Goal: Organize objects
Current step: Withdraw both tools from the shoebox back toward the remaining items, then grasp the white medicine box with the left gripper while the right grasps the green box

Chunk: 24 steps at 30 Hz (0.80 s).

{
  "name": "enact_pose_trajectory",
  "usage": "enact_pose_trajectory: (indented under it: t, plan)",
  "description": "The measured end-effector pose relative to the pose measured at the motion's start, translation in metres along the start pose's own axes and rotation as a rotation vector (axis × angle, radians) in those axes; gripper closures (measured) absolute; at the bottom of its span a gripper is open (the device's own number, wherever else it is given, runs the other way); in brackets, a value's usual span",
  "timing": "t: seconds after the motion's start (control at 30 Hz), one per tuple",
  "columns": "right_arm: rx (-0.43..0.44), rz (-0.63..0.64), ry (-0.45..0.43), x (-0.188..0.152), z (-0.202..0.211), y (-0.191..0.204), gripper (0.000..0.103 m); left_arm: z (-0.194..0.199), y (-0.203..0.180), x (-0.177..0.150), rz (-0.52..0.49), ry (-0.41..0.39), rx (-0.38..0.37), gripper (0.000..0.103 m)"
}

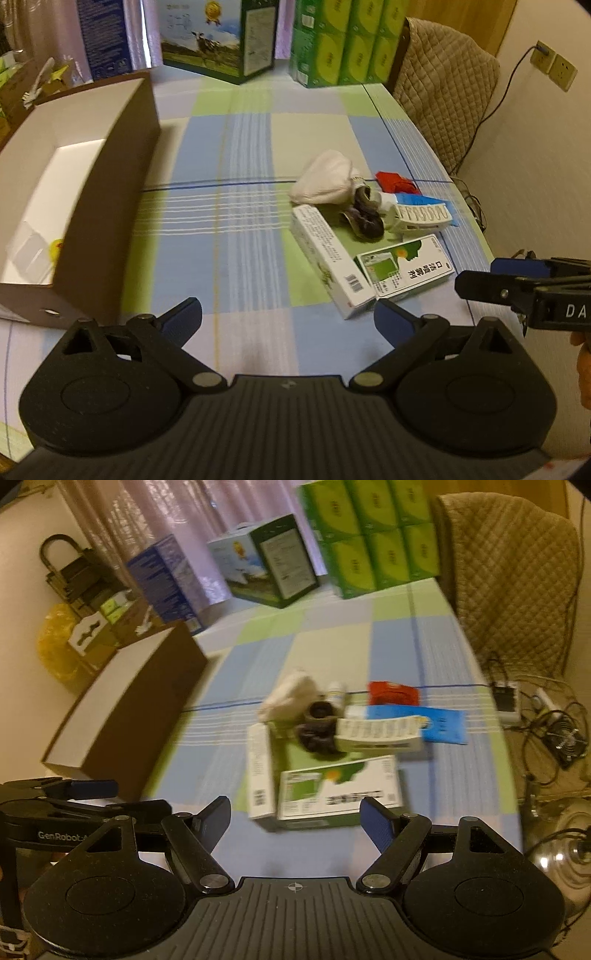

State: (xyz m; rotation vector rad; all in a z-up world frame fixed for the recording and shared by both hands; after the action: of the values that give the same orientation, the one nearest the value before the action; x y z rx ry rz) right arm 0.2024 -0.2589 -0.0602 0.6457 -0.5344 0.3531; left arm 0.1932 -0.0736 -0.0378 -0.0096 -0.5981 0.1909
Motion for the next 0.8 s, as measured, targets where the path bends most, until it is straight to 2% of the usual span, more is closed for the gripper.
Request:
enact_pose_trajectory:
  t: [0.1, 0.3, 0.4, 0.57, 0.67, 0.8]
  plan:
    - [-0.033, -0.013, -0.005, 0.001, 0.001, -0.017, 0.030, -0.009, -0.010, 0.002, -0.016, 0.008, -0.005, 0.008]
    - [-0.096, -0.043, -0.003, 0.004, -0.001, -0.052, 0.047, -0.030, -0.026, 0.008, -0.033, 0.030, -0.006, 0.013]
    - [-0.117, -0.047, 0.001, 0.006, -0.004, -0.068, 0.059, -0.043, -0.033, 0.013, -0.039, 0.037, 0.000, 0.016]
    - [-0.122, -0.058, 0.005, 0.011, -0.011, -0.085, 0.075, -0.066, -0.044, 0.024, -0.047, 0.048, 0.009, 0.020]
    - [-0.127, -0.062, 0.008, 0.014, -0.014, -0.092, 0.076, -0.079, -0.048, 0.029, -0.044, 0.061, 0.020, 0.029]
    - [-0.133, -0.071, 0.008, 0.017, -0.017, -0.100, 0.077, -0.092, -0.049, 0.034, -0.025, 0.085, 0.026, 0.030]
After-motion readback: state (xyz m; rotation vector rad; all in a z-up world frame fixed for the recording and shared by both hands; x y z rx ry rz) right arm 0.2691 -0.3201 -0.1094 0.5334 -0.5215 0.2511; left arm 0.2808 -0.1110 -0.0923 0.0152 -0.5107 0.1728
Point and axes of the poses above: each gripper's, at about its wrist camera, not at the fingertips, and z roughly against the way its jaws point, y to its left, x to its top, the point moved 7 cm from there along -z, roughly the way its jaws point, and after that the axes turned 11 degrees about x, right-handed, at the moved point
